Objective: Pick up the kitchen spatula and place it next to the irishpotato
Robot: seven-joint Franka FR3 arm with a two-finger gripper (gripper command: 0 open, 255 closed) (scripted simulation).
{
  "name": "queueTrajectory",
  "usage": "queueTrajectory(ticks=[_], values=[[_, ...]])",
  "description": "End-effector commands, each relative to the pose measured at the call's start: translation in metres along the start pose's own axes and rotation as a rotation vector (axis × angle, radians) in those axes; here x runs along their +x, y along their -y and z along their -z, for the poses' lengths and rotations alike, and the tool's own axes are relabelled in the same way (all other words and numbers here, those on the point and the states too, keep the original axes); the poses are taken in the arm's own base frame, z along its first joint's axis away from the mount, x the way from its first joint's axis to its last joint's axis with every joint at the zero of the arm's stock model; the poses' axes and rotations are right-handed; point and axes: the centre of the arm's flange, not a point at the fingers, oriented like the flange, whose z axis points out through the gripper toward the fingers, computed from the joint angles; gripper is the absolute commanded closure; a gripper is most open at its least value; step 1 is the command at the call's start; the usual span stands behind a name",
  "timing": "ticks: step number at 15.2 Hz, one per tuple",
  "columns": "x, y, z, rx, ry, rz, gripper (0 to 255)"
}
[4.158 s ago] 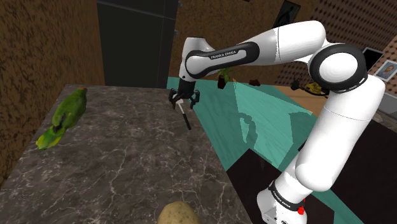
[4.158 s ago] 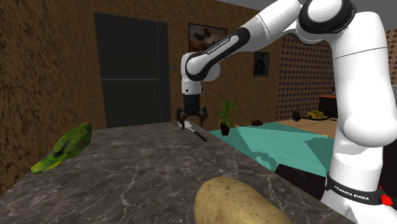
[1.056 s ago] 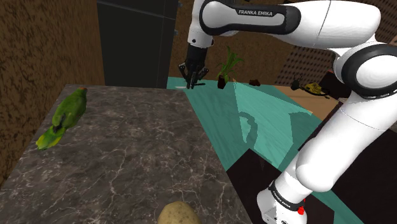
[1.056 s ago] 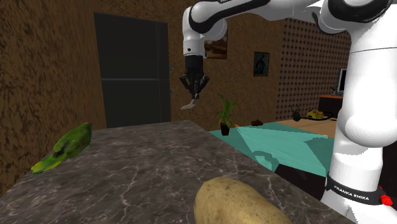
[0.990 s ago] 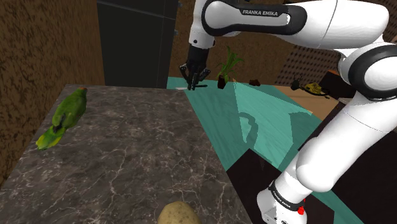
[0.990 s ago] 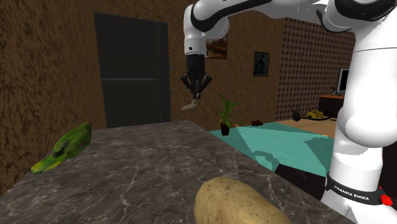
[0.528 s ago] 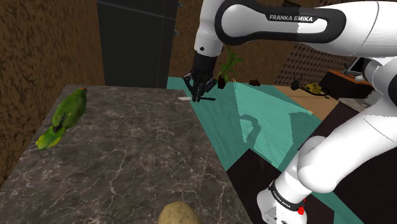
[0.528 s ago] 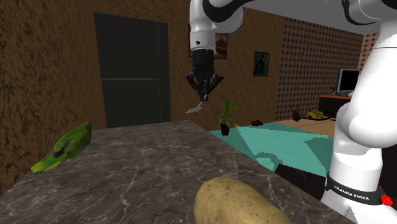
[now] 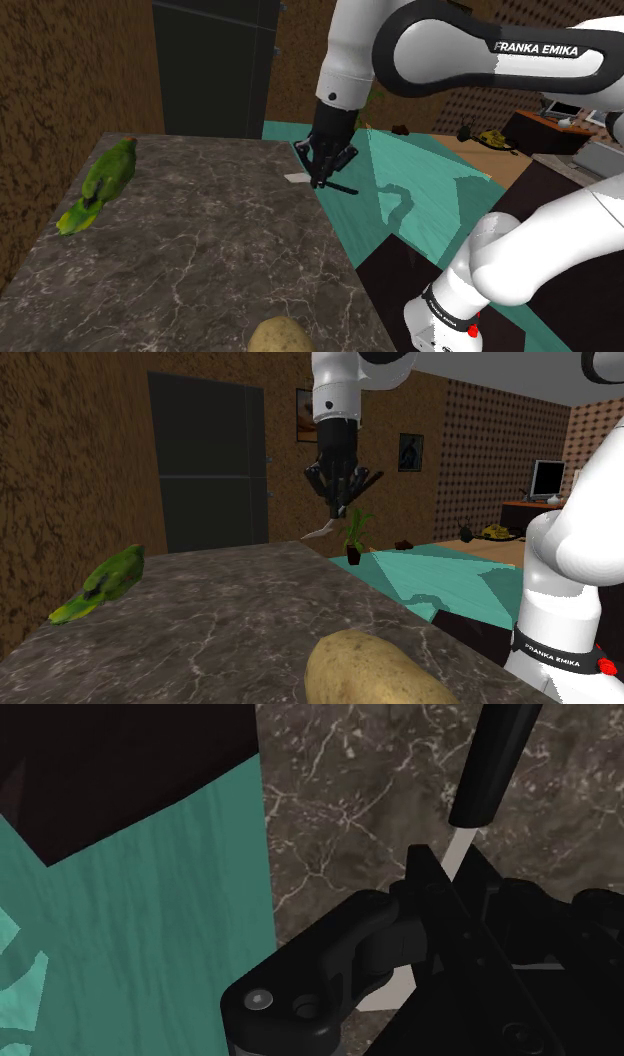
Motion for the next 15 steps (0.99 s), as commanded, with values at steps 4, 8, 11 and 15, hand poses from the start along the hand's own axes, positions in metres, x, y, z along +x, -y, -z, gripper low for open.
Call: queueTrajectory(ticks=[4, 8, 11, 15], values=[[-0.064, 0.003, -0.004, 0.000, 0.000, -0.001, 255], [-0.116, 0.008, -0.008, 0.000, 0.000, -0.001, 255], [-0.156, 0.011, -0.010, 0.000, 0.000, -0.001, 255], [-0.208, 0.016, -0.014, 0.000, 0.000, -0.001, 255]])
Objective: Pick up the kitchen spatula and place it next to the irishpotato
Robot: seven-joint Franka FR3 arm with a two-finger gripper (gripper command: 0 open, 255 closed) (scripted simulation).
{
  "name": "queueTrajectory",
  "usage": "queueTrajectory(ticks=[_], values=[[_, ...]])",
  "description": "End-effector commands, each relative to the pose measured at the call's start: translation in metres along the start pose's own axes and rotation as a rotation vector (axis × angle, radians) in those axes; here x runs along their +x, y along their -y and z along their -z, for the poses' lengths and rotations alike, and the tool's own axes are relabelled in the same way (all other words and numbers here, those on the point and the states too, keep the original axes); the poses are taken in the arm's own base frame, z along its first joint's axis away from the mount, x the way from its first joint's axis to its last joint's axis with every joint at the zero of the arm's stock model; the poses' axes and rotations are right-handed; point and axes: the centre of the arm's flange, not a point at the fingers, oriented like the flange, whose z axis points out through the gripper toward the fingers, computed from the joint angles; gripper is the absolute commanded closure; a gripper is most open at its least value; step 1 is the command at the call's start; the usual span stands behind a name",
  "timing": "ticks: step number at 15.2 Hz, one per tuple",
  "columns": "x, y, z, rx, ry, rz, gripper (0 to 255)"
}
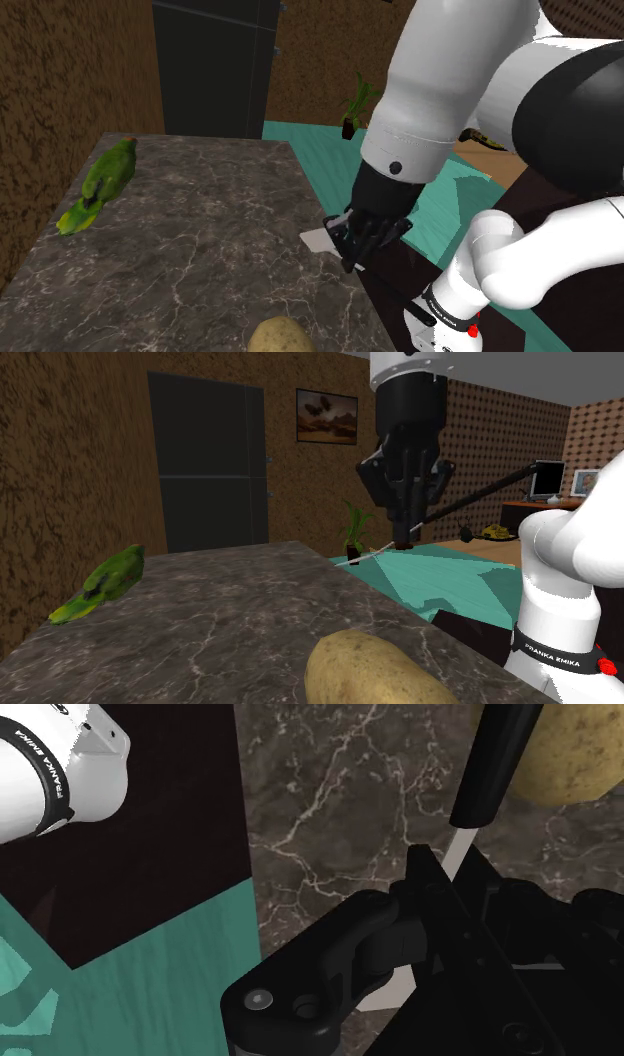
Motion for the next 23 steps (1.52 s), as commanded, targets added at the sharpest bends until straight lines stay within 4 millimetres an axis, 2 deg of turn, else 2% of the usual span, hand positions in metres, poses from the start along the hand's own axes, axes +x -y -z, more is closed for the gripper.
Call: queueTrajectory(ticks=[1, 15, 16, 23], values=[[-0.027, 0.003, -0.002, 0.000, 0.001, -0.001, 255], [-0.211, 0.020, -0.013, 0.000, 0.001, -0.001, 255], [-0.219, 0.021, -0.014, 0.000, 0.001, -0.001, 255], [-0.216, 0.021, -0.051, 0.000, 0.001, -0.001, 255]])
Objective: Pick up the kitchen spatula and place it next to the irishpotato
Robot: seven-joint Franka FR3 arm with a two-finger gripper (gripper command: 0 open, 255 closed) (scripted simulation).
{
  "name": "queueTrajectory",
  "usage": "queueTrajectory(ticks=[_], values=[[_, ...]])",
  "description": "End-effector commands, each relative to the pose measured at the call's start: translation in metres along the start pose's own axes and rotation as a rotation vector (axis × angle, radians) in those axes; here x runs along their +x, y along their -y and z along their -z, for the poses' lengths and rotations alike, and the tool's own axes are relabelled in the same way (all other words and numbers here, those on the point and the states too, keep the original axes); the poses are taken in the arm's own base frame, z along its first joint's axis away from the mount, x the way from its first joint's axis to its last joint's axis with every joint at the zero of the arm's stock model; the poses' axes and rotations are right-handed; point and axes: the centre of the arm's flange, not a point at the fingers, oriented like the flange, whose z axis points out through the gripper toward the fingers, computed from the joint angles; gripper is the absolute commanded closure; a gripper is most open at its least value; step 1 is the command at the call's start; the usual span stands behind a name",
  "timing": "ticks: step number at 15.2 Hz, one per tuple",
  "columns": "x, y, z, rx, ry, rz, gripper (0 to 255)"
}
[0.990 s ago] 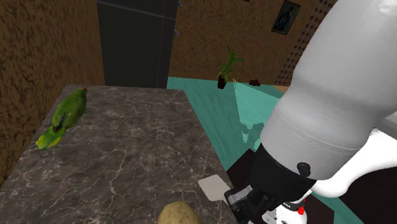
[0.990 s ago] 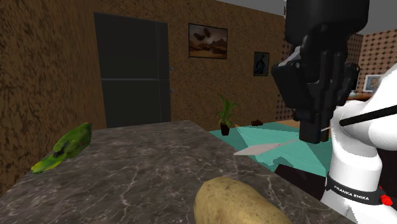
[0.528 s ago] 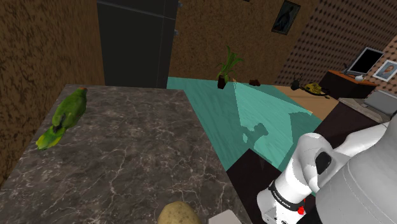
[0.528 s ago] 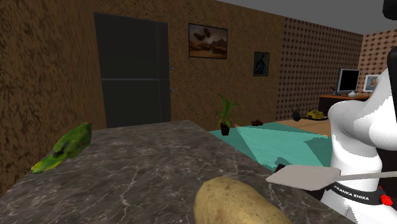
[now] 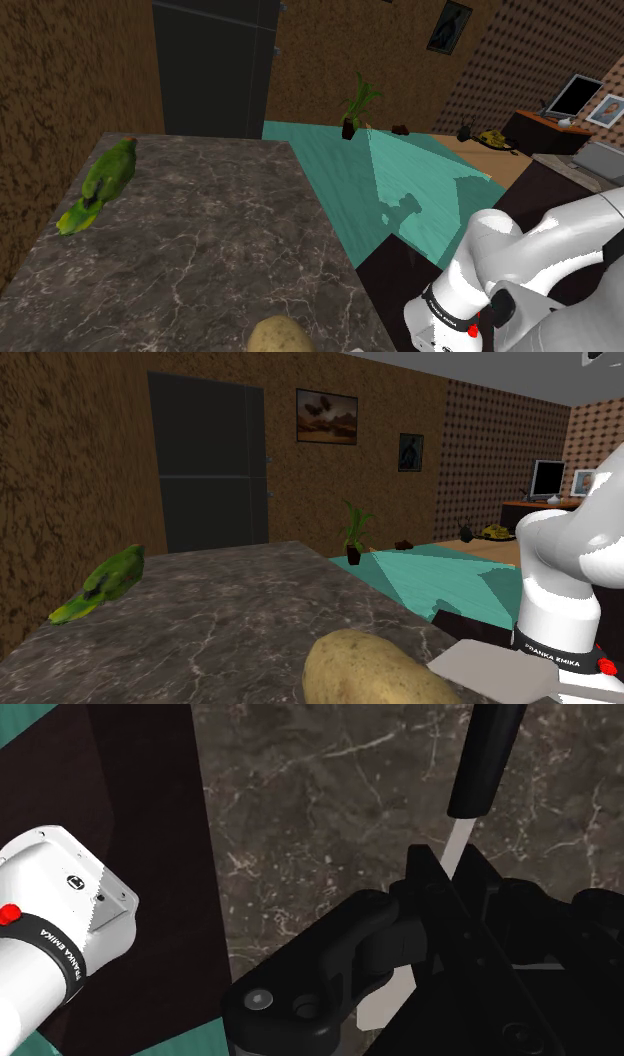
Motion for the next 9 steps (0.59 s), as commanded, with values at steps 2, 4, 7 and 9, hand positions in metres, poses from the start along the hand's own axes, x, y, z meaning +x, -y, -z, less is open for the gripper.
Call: queueTrajectory(ticks=[2, 4, 7, 9], values=[[0.001, 0.000, -0.016, 0.000, 0.000, 0.000, 255], [0.001, 0.000, -0.026, 0.000, 0.000, 0.000, 255], [0.002, 0.000, -0.042, 0.000, 0.000, 0.000, 255], [0.003, 0.000, -0.053, 0.000, 0.000, 0.000, 255]])
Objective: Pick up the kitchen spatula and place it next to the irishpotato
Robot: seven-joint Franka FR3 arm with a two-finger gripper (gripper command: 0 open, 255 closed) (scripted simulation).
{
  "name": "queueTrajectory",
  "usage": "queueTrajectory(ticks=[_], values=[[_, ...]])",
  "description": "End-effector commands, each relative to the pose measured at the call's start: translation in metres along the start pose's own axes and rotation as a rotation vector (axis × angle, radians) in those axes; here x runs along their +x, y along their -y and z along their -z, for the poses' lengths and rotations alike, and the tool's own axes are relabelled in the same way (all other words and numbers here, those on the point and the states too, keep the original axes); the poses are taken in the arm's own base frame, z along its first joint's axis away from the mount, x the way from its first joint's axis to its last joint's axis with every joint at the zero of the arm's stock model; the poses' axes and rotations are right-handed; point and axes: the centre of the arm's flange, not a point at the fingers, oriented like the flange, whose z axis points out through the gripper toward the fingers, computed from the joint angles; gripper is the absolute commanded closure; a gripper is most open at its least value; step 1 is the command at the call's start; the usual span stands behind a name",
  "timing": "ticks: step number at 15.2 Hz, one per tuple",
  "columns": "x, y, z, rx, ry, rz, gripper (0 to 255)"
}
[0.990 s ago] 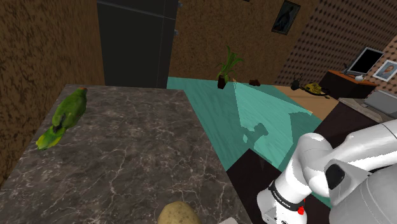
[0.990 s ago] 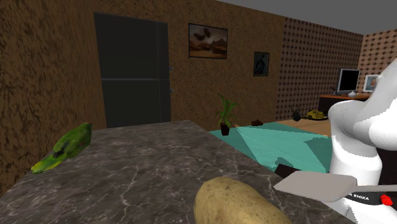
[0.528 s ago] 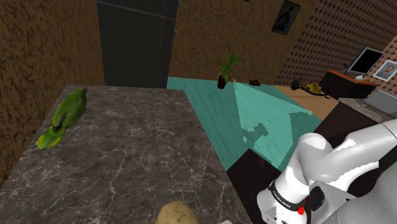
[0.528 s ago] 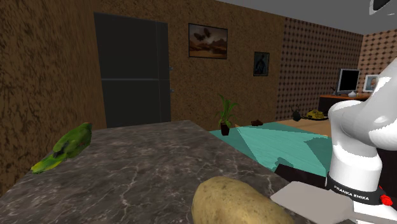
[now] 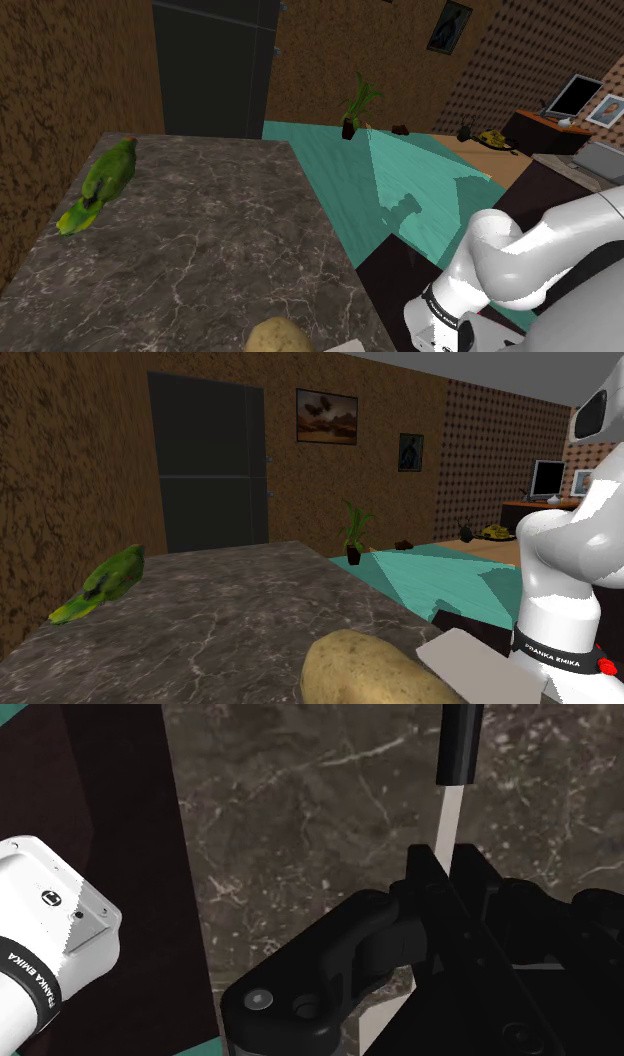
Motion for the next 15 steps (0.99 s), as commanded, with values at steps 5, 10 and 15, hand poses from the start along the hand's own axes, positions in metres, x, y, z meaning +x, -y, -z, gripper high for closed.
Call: queueTrajectory(ticks=[5, 10, 15], values=[[0.003, 0.000, -0.031, 0.001, 0.000, 0.000, 255], [0.005, 0.000, -0.058, 0.001, 0.000, 0.000, 255], [0.006, 0.000, -0.072, 0.001, 0.000, 0.000, 255]])
